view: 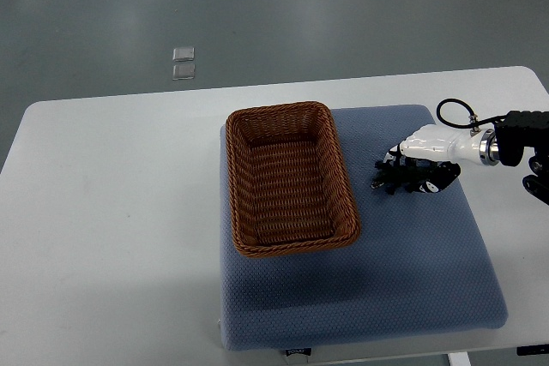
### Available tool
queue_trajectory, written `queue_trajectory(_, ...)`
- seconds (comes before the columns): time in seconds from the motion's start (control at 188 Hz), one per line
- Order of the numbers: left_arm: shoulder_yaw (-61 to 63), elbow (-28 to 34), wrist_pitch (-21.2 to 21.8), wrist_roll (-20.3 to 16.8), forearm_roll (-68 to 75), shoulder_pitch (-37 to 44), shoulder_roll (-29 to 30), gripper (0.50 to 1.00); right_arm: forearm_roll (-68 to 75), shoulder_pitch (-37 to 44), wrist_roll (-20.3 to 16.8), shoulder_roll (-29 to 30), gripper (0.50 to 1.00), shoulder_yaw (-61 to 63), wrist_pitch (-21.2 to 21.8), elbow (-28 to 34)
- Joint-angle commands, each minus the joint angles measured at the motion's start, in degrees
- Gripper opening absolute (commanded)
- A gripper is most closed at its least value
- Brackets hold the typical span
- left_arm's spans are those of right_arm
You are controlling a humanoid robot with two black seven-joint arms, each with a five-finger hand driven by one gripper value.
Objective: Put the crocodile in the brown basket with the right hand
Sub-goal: 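Lift the crocodile with the right hand and carry it over the basket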
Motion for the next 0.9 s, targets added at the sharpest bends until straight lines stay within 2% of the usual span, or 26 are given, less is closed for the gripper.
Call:
queue_trajectory(0.0,0.0,0.0,0.0,0.0,0.0,-0.1,0.0,1.000,0.4,0.0,0.0,-0.2,0.500,0.3,-1.1,0.0)
queue_trajectory(0.403,0.0,0.0,0.0,0.0,0.0,-0.1,0.0,1.000,3.4,4.9,0.6,-0.8,0.500,2.8,-2.1,0.4)
queue_trajectory(0.69,0.0,0.0,0.0,0.0,0.0,0.0,0.0,1.000,3.8,9.7,0.6,0.2,0.500,2.8,-1.6,4.1)
queue_trajectory(0.897,0.0,0.0,0.0,0.0,0.0,0.0,0.0,1.000,3.7,12.1,1.7,4.6,0.500,1.7,-1.4,6.7)
